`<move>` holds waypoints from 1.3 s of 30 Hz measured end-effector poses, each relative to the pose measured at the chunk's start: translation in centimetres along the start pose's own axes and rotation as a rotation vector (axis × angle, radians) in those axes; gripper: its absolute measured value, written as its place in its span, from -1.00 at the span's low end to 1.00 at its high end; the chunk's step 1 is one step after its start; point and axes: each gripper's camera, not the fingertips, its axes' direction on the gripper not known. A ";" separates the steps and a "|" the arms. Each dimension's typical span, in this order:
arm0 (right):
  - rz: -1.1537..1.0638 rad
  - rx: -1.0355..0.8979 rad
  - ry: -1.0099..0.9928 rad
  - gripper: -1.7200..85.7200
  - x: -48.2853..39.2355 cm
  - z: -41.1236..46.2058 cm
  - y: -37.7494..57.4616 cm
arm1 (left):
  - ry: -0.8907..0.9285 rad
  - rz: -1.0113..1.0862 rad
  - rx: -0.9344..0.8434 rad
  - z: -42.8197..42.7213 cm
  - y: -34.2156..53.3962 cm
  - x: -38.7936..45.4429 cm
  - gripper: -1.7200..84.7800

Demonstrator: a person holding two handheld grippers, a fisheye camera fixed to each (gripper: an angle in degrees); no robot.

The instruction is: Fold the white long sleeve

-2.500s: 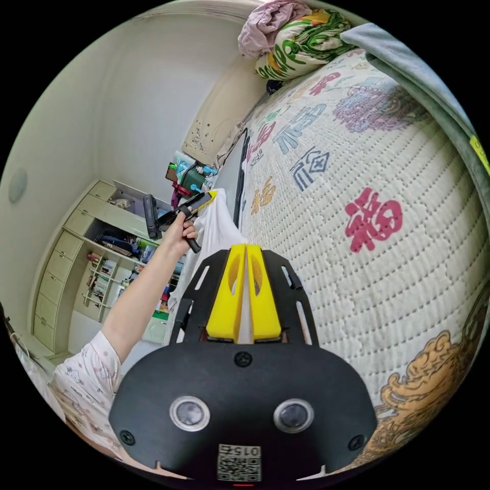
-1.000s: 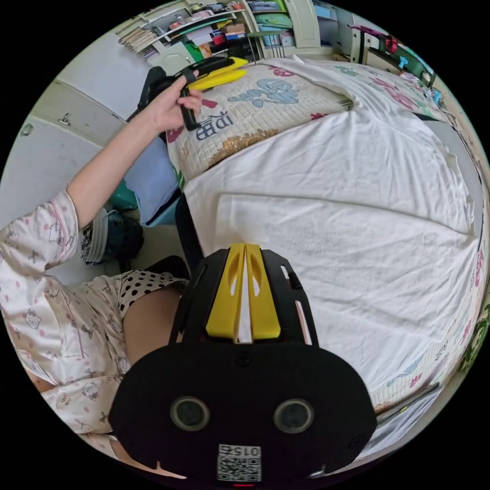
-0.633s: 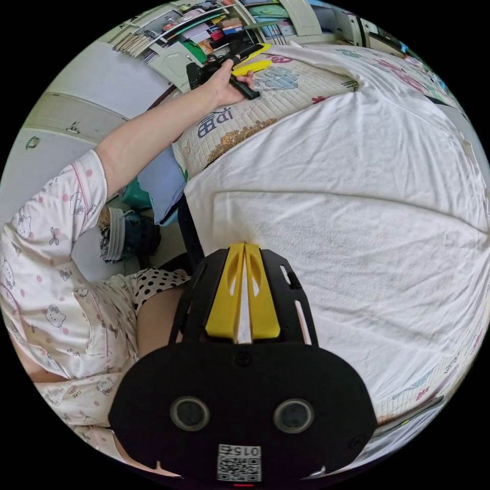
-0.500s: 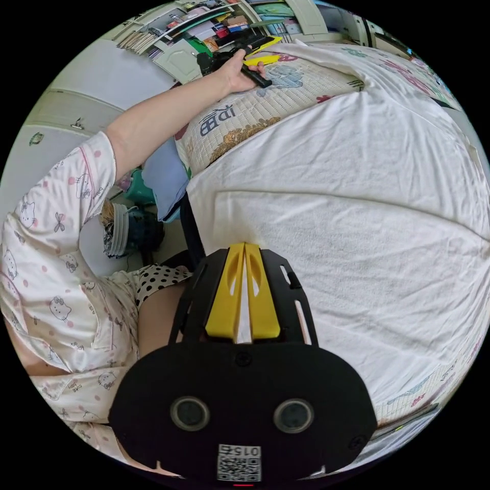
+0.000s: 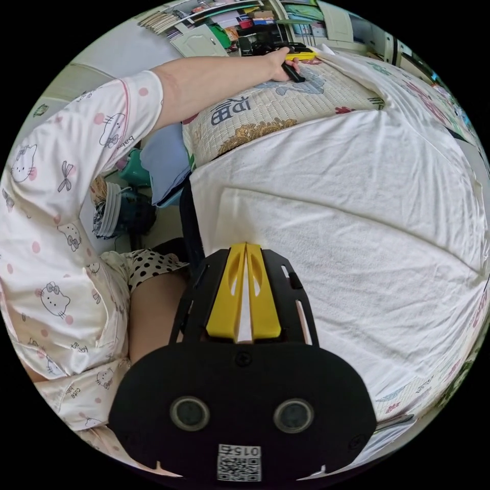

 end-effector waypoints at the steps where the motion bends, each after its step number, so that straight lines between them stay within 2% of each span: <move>1: -0.007 -0.002 0.020 -0.97 -0.2 -0.1 0.3 | -0.034 0.018 0.024 -0.3 1.1 -0.1 -0.96; 4: -0.012 -0.006 0.034 -0.97 -0.1 -0.6 0.6 | -0.096 0.156 0.122 -1.8 4.0 1.4 -0.97; 6: -0.003 -0.007 0.013 -0.97 0.5 -1.2 0.7 | -0.127 0.399 0.146 -2.2 6.1 5.0 -0.97; 8: 0.013 0.001 -0.022 -0.97 1.2 -2.1 0.8 | -0.058 0.819 0.106 -2.5 11.9 11.4 -0.97; 9: 0.015 0.003 -0.028 -0.97 1.3 -2.3 0.7 | -0.019 0.921 0.070 -2.7 14.0 12.9 -0.97; 11: 0.021 0.008 -0.036 -0.97 1.2 -3.5 0.4 | 0.184 1.350 -0.228 -3.4 25.7 17.1 -0.96; 12: 0.021 0.009 -0.035 -0.97 1.1 -3.8 0.3 | 0.206 1.451 -0.334 -3.3 29.1 17.2 -0.95; 14: 0.013 0.011 -0.022 -0.97 0.3 -5.3 0.0 | 0.130 1.724 -0.610 -2.6 40.7 14.0 -0.95; 15: 0.013 0.009 -0.020 -0.97 0.1 -5.7 -0.1 | 0.110 1.758 -0.647 -2.5 42.7 12.7 -0.95; 16: 0.006 0.003 -0.010 -0.97 -0.5 -6.7 -0.3 | 0.088 1.765 -0.716 -2.4 45.1 10.4 -0.94; 21: -0.023 0.039 -0.017 -0.95 -3.2 -12.0 -0.9 | 0.062 1.523 -0.710 -4.2 44.1 5.3 -0.92; 23: -0.027 0.060 -0.017 -0.95 -4.1 -14.6 -2.1 | 0.123 1.400 -0.669 -5.5 42.0 4.0 -0.87; 28: -0.036 0.091 -0.068 -0.95 -5.2 -19.5 -6.1 | 0.218 1.285 -0.565 -4.0 41.6 3.8 -0.75; 31: -0.022 0.110 -0.087 -0.95 -6.2 -23.2 -8.9 | 0.186 1.278 -0.707 2.2 44.4 4.7 -0.66; 35: 0.051 0.160 -0.065 -0.96 -6.2 -29.1 -12.7 | 0.059 1.179 -0.962 11.2 47.1 3.6 -0.69; 37: 0.125 0.206 -0.077 -0.96 -5.2 -32.1 -14.0 | 0.056 1.181 -1.003 12.4 47.8 2.6 -0.76; 39: 0.227 0.281 -0.066 -0.96 -3.9 -35.7 -14.8 | 0.081 1.185 -0.960 11.1 47.6 2.1 -0.81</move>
